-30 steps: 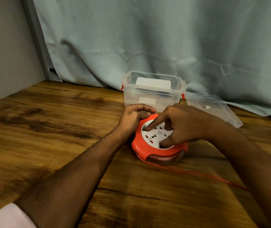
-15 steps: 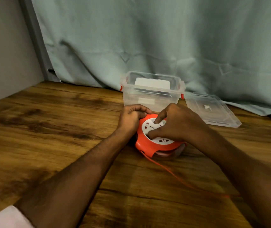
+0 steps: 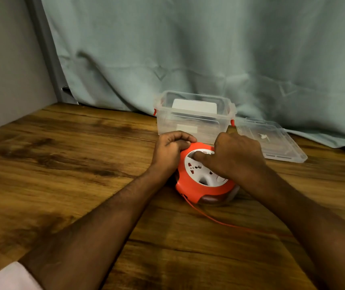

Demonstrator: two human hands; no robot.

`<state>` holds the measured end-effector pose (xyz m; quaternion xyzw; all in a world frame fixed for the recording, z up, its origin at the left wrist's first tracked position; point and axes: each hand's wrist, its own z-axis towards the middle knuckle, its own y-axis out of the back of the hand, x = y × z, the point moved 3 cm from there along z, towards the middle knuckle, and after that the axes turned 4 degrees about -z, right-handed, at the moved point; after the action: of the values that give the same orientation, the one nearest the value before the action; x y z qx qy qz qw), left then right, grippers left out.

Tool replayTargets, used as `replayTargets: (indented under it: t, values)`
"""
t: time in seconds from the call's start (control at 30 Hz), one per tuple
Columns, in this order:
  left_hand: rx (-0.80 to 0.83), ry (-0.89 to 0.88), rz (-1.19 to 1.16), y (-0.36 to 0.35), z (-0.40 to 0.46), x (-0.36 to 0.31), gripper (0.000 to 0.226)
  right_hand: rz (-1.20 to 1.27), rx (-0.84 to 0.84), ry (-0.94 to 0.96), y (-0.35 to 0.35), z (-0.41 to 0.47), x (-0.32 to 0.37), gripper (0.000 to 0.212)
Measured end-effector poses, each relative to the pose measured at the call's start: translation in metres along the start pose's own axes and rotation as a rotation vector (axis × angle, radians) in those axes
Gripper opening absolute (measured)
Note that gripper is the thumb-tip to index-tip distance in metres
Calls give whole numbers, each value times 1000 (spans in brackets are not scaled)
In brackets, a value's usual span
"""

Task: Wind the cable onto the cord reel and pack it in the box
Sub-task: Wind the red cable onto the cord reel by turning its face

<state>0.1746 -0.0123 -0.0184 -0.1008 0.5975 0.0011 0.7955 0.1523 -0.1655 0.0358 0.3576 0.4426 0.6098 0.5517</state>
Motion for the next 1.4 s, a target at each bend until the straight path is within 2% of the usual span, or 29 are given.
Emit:
replayTargets:
  t: [0.13,0.23,0.37,0.4,0.47,0.53,0.67,0.77,0.9,1.0,1.23,1.4]
  values:
    - [18,17,6,-1,0,0,23,-32,57,22,2,0,0,71]
    - [2,35,10,0,2,1,23,-51,108,90,8,4,-4,55]
    - [-7,53,4,1,3,3,23,71,255,271,27,14,-15,28]
    - [-3,54,4,1,3,3,23,80,330,345,29,13,-15,27]
    - [1,59,10,1,2,3,23,99,475,463,29,10,-14,42]
    - [5,71,1,1,1,3,24,96,514,518,29,7,-13,54]
    - [16,67,-12,-1,0,1,25,59,398,616,29,1,-3,62]
    - [12,64,-7,0,0,0,25,7,311,624,26,-1,2,66]
    - [4,64,-8,1,0,2,25,0,280,640,22,3,-1,67]
    - [14,61,-8,2,1,4,24,-31,180,637,22,5,-2,68]
    - [25,57,-18,1,3,4,22,-13,21,520,13,6,-3,74]
    - [58,46,-56,-3,2,4,23,-76,-63,365,1,6,0,68]
